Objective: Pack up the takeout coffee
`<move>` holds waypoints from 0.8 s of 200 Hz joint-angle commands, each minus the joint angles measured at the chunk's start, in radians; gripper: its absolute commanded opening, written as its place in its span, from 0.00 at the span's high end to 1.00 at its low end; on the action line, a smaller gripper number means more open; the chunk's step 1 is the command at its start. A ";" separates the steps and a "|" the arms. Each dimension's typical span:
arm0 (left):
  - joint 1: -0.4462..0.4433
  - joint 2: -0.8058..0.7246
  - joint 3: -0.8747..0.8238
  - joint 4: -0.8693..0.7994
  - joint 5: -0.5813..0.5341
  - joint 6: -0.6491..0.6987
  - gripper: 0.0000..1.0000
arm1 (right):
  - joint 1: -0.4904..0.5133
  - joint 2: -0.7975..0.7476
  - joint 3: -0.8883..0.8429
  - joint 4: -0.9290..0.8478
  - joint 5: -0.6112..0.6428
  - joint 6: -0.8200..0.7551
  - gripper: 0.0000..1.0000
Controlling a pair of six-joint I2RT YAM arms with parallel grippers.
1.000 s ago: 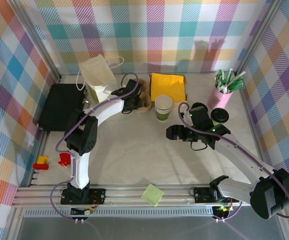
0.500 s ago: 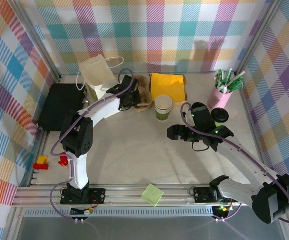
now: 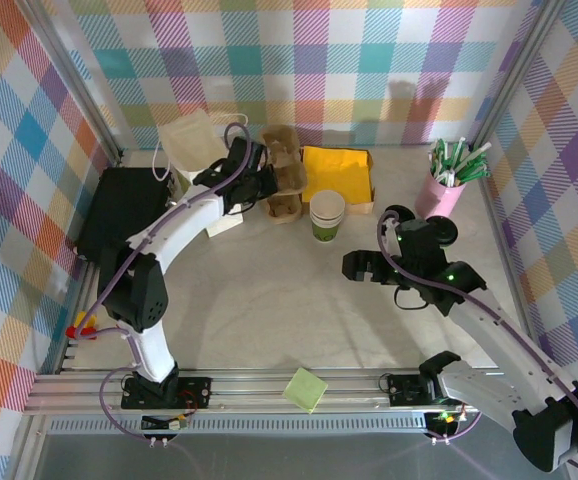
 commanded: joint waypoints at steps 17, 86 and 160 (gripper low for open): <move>-0.001 -0.159 0.049 -0.073 0.043 0.060 0.99 | 0.004 -0.033 0.063 -0.092 0.028 -0.026 0.01; -0.080 -0.386 -0.003 -0.237 0.076 0.122 1.00 | 0.004 -0.055 0.153 -0.197 -0.004 -0.097 0.01; -0.188 -0.537 -0.205 -0.297 0.157 0.180 1.00 | 0.004 -0.069 0.323 -0.326 0.004 -0.210 0.02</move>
